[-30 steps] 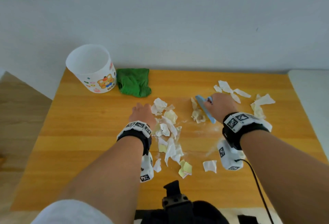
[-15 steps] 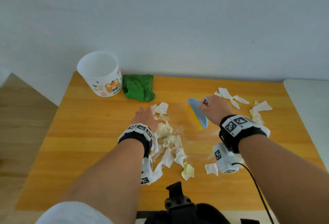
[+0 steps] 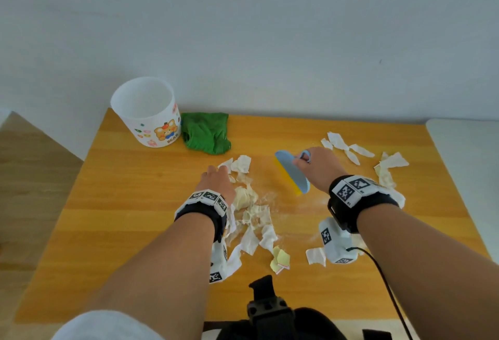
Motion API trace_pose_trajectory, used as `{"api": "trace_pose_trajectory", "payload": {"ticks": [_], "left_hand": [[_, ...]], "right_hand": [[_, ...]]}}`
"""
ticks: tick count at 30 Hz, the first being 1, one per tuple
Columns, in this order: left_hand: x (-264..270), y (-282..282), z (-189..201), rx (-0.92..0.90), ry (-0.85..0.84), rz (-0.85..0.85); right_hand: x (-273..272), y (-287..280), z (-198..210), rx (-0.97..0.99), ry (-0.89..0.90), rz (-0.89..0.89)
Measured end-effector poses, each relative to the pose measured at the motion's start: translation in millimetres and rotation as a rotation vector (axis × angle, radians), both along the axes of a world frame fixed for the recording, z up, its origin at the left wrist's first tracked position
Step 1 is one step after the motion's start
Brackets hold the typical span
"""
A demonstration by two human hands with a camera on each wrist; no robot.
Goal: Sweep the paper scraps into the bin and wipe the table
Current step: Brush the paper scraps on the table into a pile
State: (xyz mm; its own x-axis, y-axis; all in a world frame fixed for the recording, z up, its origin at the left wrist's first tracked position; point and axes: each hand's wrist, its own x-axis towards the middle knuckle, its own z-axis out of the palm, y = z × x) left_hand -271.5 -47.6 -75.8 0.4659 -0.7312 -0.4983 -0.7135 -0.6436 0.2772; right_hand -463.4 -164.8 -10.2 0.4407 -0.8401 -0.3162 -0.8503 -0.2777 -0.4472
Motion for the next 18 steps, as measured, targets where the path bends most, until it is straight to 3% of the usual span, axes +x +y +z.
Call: {"api": "trace_pose_trajectory", "payload": {"ticks": [8, 18], "left_hand": [[-41, -45, 6, -0.012, 0.036, -0.081], [-66, -68, 0, 0.018, -0.001, -0.044]], "right_hand": [[-70, -70, 22, -0.261, 0.122, -0.161], [-108, -130, -14, -0.284, 0.178, -0.181]]}}
